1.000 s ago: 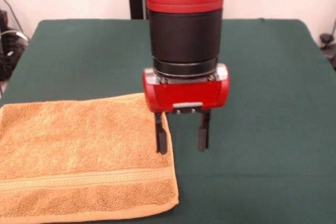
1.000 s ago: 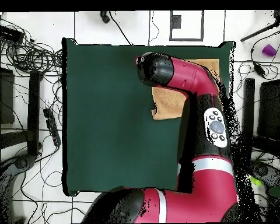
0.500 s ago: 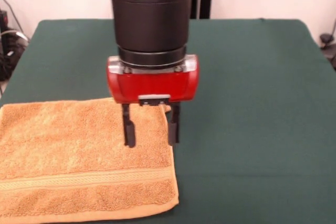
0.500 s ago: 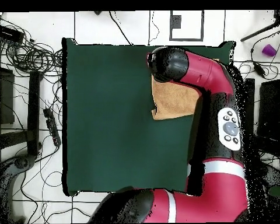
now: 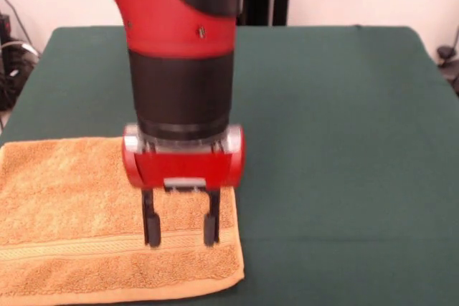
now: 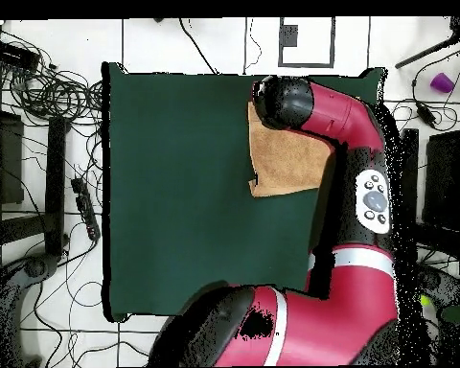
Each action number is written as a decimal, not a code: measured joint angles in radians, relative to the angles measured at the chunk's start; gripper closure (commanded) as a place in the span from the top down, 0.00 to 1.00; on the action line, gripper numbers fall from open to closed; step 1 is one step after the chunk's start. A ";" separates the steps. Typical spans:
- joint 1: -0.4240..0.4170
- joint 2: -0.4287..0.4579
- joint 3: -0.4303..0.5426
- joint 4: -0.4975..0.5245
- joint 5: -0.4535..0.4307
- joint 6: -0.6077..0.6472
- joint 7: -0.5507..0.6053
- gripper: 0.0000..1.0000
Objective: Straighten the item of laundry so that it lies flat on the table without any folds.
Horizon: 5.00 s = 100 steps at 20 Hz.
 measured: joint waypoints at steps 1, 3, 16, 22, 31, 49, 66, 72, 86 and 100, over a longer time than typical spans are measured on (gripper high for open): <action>0.002 0.013 0.000 -0.008 0.002 -0.011 0.000 1.00; 0.013 0.057 -0.004 -0.033 0.009 -0.039 0.001 1.00; 0.102 0.155 -0.057 -0.062 0.053 -0.049 0.007 1.00; 0.089 0.084 -0.057 0.011 0.064 -0.049 0.007 1.00; 0.062 0.071 -0.057 0.053 0.059 -0.093 0.007 1.00; 0.064 0.127 -0.060 0.061 0.093 -0.143 0.007 1.00; 0.088 0.138 -0.098 0.058 0.159 -0.144 0.007 1.00; 0.109 0.142 -0.120 0.058 0.179 -0.146 0.007 1.00; 0.116 0.146 -0.123 0.058 0.184 -0.188 0.007 0.00; 0.117 0.146 -0.123 0.061 0.186 -0.207 0.007 0.00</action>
